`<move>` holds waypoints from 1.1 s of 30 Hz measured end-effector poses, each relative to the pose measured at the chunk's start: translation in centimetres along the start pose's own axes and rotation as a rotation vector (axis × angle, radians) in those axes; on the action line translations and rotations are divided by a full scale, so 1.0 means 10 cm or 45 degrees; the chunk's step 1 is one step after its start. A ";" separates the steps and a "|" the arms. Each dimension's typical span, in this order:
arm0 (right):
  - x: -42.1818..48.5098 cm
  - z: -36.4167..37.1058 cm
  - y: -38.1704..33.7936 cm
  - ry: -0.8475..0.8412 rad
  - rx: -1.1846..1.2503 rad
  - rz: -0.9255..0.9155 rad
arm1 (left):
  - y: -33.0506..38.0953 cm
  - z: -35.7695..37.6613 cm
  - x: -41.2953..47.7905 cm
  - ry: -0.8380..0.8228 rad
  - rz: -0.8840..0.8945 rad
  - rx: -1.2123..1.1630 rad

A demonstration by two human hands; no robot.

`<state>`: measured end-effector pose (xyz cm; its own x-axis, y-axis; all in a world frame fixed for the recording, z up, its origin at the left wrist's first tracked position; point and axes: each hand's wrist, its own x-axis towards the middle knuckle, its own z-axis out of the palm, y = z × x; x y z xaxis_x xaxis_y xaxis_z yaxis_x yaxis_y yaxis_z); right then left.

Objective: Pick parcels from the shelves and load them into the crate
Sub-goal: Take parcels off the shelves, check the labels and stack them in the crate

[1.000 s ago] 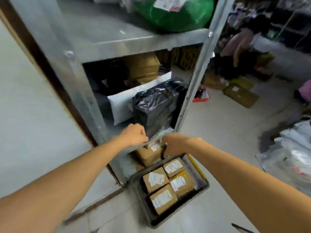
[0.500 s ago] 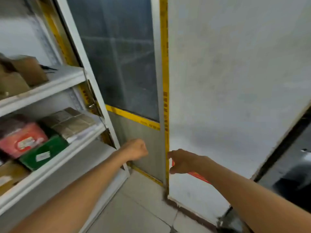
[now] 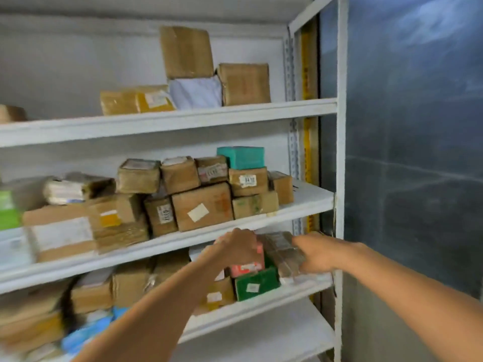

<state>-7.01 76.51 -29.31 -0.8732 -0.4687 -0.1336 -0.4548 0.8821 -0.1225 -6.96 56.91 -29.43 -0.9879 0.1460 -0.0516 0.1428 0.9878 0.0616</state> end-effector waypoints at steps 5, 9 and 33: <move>0.34 -0.77 -0.74 0.258 -0.114 -0.234 | -0.50 -0.72 -0.33 0.238 -0.205 0.028; 0.50 -1.23 -1.29 0.406 -0.118 -0.429 | -0.79 -1.19 -0.56 0.368 -0.316 0.100; 2.10 -2.55 -2.90 1.033 0.106 -0.653 | -3.27 -3.00 -0.46 1.049 -0.469 -0.120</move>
<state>-16.65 42.30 -3.54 -0.4411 -0.5940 0.6727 -0.8282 0.5582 -0.0502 -8.89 22.28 -1.28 -0.7054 -0.2987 0.6427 -0.1606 0.9506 0.2655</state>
